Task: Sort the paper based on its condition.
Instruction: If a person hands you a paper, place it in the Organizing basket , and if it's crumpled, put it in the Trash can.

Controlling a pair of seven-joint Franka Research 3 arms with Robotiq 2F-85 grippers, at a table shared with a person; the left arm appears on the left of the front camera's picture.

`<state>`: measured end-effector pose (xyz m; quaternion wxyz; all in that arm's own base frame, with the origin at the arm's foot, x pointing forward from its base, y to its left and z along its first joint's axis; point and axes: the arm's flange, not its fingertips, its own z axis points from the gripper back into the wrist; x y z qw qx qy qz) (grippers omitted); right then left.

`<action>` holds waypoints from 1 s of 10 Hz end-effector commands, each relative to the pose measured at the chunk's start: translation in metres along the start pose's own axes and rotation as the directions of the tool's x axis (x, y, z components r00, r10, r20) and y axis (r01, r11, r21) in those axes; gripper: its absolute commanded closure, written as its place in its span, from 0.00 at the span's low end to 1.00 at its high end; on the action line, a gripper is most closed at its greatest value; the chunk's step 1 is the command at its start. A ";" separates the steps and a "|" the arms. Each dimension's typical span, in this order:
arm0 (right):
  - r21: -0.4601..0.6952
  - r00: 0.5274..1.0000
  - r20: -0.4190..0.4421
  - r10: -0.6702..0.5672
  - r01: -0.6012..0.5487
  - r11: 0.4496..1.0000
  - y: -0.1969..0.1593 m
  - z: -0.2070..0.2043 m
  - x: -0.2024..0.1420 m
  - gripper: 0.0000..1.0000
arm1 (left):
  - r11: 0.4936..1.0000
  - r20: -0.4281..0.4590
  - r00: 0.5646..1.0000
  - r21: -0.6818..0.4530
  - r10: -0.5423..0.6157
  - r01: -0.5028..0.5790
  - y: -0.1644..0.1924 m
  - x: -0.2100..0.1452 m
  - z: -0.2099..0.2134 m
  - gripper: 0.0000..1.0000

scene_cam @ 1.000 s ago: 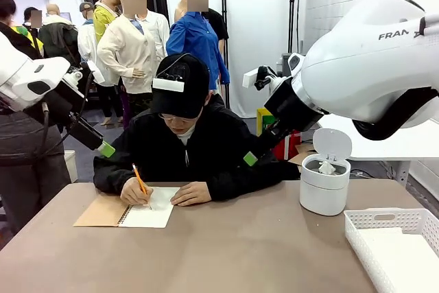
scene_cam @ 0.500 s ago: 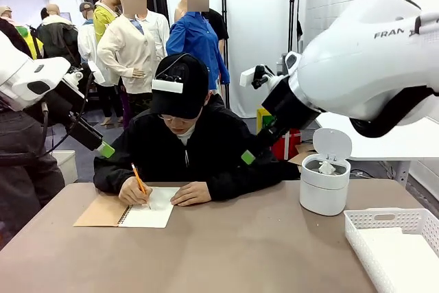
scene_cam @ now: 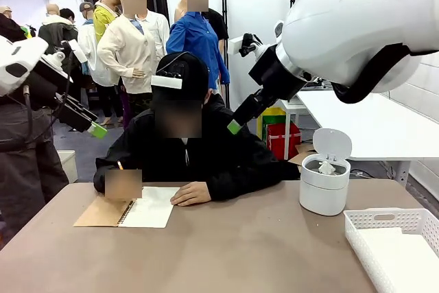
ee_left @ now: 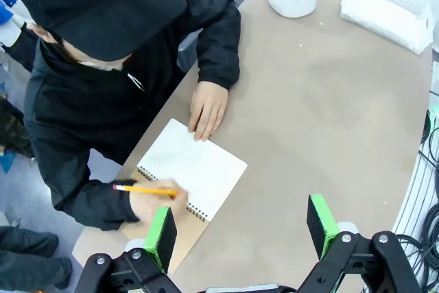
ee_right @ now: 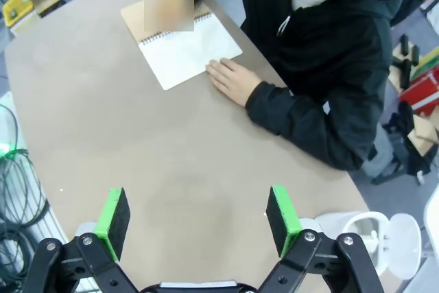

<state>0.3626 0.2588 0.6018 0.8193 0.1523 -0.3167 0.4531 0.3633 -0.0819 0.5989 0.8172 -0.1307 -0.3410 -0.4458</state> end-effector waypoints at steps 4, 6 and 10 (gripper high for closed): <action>0.008 0.998 0.055 -0.024 0.023 1.000 -0.009 0.010 -0.008 0.00 | 0.997 0.050 0.998 0.072 -0.037 0.033 -0.007 -0.001 0.027 0.00; -0.002 0.998 0.061 -0.030 0.030 1.000 -0.008 0.019 -0.011 0.00 | 0.994 0.046 0.998 0.103 -0.036 0.031 -0.009 -0.004 0.036 0.00; -0.025 0.996 0.081 -0.032 0.034 0.999 -0.008 0.031 -0.016 0.00 | 0.991 0.036 0.999 0.127 -0.035 0.030 -0.011 -0.006 0.042 0.00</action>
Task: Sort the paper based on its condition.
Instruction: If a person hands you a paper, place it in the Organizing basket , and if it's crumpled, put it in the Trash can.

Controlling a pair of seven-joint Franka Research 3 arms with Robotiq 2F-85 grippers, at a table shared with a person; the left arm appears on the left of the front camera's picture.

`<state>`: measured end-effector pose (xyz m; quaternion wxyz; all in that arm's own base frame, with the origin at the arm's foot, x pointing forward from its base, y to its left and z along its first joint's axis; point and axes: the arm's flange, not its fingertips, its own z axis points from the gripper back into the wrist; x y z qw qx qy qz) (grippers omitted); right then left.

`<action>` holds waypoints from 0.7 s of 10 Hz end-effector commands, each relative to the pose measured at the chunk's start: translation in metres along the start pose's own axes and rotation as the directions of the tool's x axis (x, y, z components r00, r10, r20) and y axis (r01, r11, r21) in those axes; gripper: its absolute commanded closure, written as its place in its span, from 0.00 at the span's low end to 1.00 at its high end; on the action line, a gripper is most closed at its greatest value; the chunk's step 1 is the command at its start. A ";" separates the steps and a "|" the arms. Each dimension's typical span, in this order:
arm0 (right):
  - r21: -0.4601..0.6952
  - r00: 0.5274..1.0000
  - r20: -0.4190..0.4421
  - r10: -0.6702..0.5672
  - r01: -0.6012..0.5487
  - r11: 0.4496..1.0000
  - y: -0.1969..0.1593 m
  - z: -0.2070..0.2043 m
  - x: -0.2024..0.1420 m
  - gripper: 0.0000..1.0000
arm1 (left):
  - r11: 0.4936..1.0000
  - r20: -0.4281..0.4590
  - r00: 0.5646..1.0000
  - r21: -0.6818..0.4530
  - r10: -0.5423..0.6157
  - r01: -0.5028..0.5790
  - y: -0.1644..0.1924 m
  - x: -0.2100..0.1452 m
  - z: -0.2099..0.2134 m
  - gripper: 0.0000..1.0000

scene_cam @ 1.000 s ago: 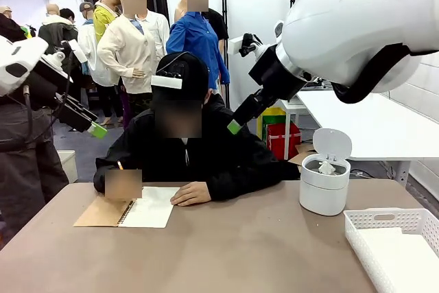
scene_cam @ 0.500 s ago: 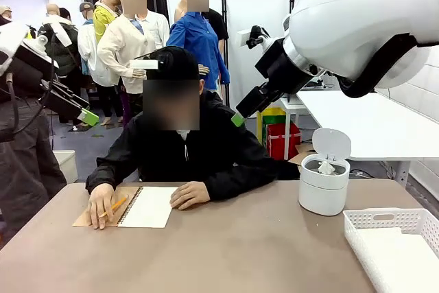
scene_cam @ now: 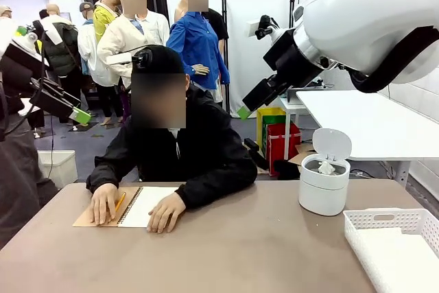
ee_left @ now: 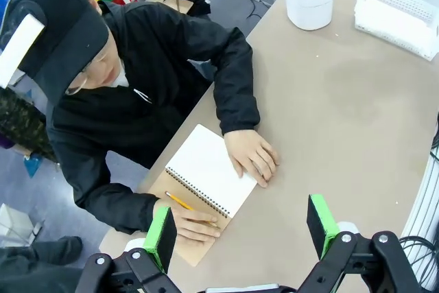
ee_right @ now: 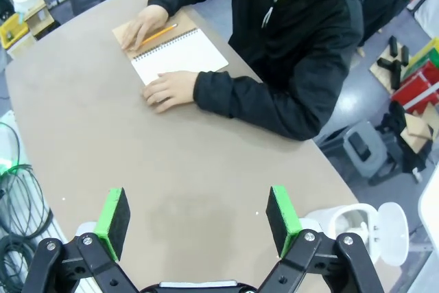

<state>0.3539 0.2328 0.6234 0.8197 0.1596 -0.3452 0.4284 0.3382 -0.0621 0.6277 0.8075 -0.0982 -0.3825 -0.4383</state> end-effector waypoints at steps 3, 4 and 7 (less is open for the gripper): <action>0.000 1.000 0.000 0.000 0.000 1.000 0.000 0.000 0.000 0.00 | 1.000 -0.001 1.000 0.003 -0.002 0.002 -0.001 0.000 0.001 0.00; 0.000 1.000 0.000 0.000 0.000 1.000 0.000 0.000 0.000 0.00 | 1.000 -0.001 1.000 0.003 -0.002 0.002 -0.001 0.000 0.001 0.00; 0.020 0.999 0.006 -0.033 0.033 0.999 0.002 0.013 -0.011 0.00 | 0.998 -0.002 0.999 0.033 0.052 -0.052 -0.008 -0.008 0.011 0.00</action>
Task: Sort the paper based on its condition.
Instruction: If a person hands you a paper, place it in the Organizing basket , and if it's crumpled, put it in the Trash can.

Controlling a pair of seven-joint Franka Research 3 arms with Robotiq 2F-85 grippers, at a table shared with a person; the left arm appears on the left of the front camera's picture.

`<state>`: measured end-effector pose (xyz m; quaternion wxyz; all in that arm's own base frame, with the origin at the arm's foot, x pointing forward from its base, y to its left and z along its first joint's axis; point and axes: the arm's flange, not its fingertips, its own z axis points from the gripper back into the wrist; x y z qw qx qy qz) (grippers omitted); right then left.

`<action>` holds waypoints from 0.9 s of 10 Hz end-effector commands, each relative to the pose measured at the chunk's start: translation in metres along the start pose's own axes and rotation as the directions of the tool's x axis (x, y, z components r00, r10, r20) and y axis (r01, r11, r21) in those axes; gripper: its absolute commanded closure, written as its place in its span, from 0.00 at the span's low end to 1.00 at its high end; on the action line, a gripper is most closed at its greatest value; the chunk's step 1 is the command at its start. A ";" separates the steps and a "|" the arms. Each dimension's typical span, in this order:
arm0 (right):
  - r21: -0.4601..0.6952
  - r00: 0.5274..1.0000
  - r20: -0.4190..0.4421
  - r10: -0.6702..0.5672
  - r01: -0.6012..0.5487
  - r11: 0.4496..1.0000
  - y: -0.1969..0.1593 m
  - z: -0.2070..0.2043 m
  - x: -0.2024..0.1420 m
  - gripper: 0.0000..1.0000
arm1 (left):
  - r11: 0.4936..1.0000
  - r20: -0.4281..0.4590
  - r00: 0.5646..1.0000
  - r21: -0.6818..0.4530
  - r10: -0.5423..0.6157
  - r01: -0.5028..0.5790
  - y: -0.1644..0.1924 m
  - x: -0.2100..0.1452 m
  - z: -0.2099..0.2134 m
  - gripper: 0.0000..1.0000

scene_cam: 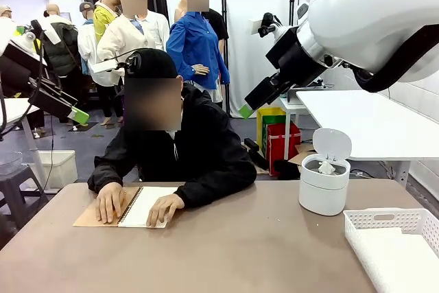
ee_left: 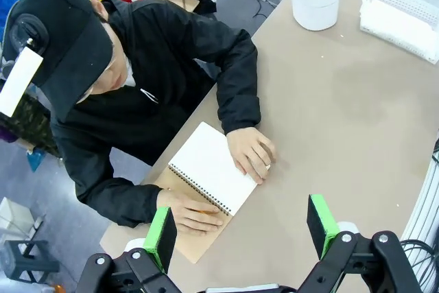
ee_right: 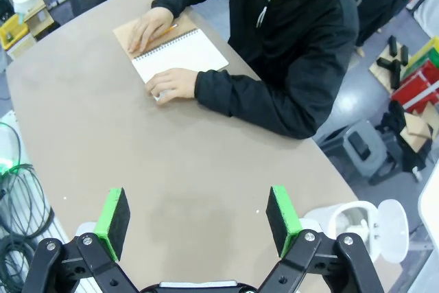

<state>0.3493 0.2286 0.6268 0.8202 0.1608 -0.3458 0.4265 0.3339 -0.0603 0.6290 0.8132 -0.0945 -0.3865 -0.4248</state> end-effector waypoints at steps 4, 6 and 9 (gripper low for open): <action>0.010 0.999 -0.001 -0.052 0.052 0.999 0.009 0.027 -0.022 0.00 | 0.996 -0.011 1.000 0.081 0.024 -0.023 -0.009 -0.016 0.023 0.00; -0.006 0.998 0.013 -0.059 0.059 0.998 0.009 0.033 -0.020 0.00 | 0.998 -0.012 1.000 0.067 0.009 -0.009 -0.010 -0.014 0.019 0.00; 0.000 0.999 0.012 -0.035 0.035 0.999 0.007 0.034 -0.017 0.00 | 0.998 -0.004 1.000 0.065 0.006 -0.005 -0.006 -0.013 0.023 0.00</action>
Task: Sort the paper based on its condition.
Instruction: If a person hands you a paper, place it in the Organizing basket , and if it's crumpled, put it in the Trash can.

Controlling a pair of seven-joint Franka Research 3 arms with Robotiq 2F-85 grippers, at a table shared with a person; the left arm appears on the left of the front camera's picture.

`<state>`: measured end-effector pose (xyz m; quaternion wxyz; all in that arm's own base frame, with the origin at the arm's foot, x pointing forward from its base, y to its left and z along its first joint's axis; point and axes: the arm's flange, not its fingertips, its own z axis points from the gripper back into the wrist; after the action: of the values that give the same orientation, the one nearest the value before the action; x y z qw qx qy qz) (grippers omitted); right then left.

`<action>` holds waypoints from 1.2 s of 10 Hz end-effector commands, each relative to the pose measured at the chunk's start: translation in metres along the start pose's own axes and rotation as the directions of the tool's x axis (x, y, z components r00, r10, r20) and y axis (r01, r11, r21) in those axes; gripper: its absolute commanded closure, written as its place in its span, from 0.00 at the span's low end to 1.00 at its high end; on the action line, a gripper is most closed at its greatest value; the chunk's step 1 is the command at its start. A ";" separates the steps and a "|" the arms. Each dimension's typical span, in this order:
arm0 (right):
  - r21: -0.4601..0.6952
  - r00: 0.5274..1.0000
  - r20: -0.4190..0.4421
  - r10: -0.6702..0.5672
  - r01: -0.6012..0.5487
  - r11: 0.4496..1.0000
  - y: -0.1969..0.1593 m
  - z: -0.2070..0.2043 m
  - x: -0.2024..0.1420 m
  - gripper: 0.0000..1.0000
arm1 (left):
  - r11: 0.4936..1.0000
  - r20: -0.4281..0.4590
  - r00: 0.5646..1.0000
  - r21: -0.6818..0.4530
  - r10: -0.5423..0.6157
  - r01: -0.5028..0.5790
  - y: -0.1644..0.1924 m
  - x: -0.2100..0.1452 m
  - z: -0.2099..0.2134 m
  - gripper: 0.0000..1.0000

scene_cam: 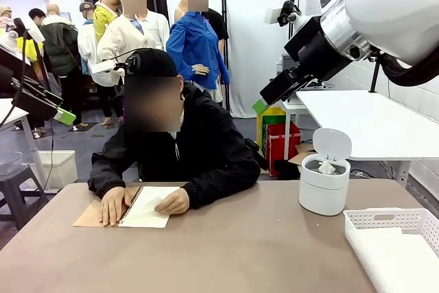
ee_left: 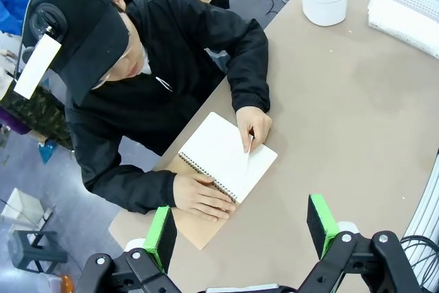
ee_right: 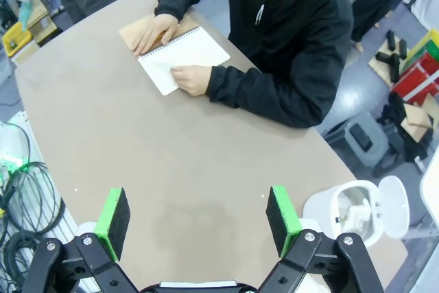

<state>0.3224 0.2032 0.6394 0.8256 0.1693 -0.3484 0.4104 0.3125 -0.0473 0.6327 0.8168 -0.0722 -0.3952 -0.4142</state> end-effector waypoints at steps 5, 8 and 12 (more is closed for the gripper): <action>0.001 1.000 -0.001 0.001 -0.001 1.000 0.000 -0.001 0.000 0.00 | 1.000 0.002 1.000 0.013 0.004 -0.004 0.001 -0.001 0.002 0.00; 0.001 1.000 -0.001 0.001 -0.001 1.000 0.000 -0.001 0.000 0.00 | 1.000 0.002 1.000 0.013 0.004 -0.004 0.001 -0.001 0.002 0.00; 0.001 1.000 -0.001 0.001 -0.001 1.000 0.000 -0.001 0.000 0.00 | 1.000 0.002 1.000 0.013 0.004 -0.004 0.001 -0.001 0.002 0.00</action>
<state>0.3224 0.2032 0.6394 0.8255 0.1693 -0.3484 0.4104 0.3124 -0.0449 0.6336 0.8166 -0.0701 -0.3965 -0.4135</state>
